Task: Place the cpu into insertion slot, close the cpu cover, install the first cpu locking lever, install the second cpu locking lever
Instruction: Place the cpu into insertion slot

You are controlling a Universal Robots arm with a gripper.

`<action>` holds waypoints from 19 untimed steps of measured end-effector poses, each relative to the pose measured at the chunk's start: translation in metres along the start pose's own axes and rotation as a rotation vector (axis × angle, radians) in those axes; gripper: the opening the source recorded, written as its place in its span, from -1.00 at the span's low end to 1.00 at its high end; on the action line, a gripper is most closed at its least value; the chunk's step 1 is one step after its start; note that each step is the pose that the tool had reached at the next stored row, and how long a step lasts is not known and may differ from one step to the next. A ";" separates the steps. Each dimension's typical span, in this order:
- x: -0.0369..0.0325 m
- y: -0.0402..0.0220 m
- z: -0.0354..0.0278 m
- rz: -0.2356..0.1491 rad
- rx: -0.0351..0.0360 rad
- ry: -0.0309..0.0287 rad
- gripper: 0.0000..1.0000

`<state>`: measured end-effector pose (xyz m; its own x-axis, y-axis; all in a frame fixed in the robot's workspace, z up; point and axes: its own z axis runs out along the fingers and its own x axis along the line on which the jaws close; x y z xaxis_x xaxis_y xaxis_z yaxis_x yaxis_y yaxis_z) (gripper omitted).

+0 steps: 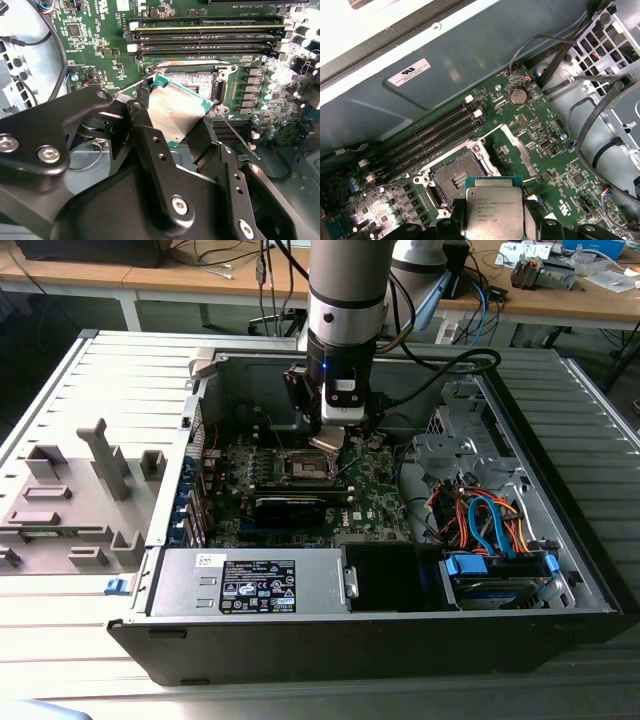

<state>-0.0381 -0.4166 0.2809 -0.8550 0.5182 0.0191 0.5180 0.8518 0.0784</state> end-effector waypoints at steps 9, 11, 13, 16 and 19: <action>0.0000 0.0000 0.0001 0.004 -0.0001 -0.0004 0.09; 0.0000 0.0000 0.0001 0.004 0.0000 -0.0003 0.09; 0.0000 0.0000 0.0001 0.006 -0.0001 -0.0005 0.09; 0.0000 0.0000 0.0001 0.009 -0.0002 -0.0007 0.09; 0.0000 0.0000 0.0001 0.011 -0.0002 -0.0009 0.09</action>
<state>-0.0381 -0.4166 0.2808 -0.8494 0.5274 0.0191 0.5271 0.8462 0.0785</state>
